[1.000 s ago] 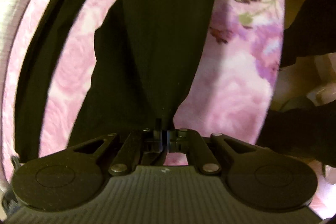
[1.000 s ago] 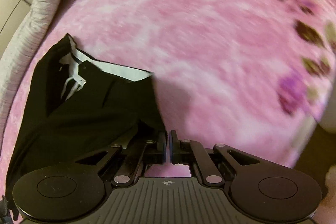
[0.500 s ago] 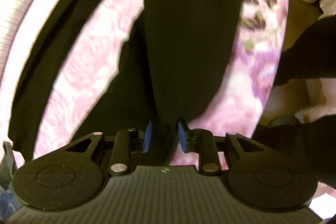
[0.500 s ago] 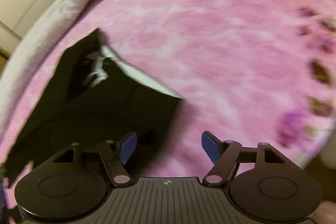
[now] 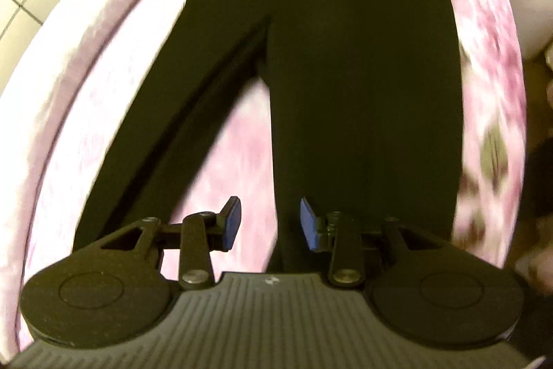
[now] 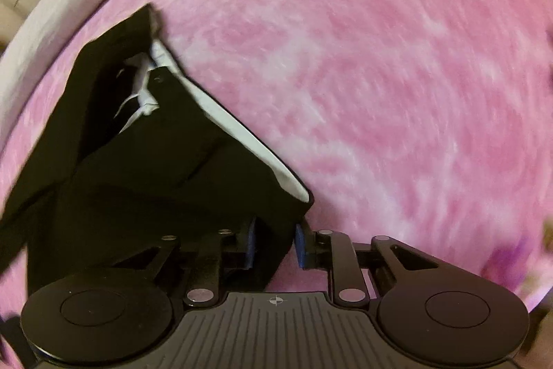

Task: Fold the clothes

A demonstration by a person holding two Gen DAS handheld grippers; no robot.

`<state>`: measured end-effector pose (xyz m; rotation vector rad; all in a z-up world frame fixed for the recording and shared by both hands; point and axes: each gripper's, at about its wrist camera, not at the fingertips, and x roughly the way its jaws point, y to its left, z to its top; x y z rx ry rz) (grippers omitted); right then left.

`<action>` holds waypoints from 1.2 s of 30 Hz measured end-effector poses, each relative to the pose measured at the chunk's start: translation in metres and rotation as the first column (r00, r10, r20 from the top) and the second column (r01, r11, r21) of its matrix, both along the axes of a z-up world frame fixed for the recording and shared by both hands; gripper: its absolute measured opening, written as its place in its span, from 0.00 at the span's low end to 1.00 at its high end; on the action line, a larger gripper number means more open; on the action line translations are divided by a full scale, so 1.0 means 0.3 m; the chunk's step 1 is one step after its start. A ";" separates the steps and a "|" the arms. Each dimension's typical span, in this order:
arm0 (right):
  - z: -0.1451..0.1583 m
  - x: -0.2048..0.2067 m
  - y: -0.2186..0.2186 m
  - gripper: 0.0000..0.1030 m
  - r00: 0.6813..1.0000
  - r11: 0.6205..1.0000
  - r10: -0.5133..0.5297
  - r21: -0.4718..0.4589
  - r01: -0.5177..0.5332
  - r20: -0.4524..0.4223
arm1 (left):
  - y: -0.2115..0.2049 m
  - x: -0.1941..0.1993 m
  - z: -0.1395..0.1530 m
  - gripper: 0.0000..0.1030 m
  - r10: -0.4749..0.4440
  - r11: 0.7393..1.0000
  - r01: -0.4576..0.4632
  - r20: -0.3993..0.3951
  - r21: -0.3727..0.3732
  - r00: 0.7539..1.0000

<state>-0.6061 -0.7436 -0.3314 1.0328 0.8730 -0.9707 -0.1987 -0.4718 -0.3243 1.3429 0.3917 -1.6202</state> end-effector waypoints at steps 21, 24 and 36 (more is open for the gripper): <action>0.015 0.536 -0.455 0.50 0.865 0.864 0.486 -0.213 -0.455 0.122 | -0.633 -0.355 -0.100 0.47 -0.046 0.983 0.007 -0.209 -0.185 0.977; -0.079 0.574 -0.581 0.50 0.836 0.858 0.509 -0.191 -0.476 0.204 | -0.738 -0.377 -0.108 0.53 -0.024 0.976 -0.024 -0.217 -0.215 0.976; -0.027 0.543 -0.812 0.06 0.581 0.824 0.377 0.025 -0.566 0.722 | -1.007 -0.341 -0.190 0.41 0.043 0.983 -0.069 -0.152 -0.171 0.987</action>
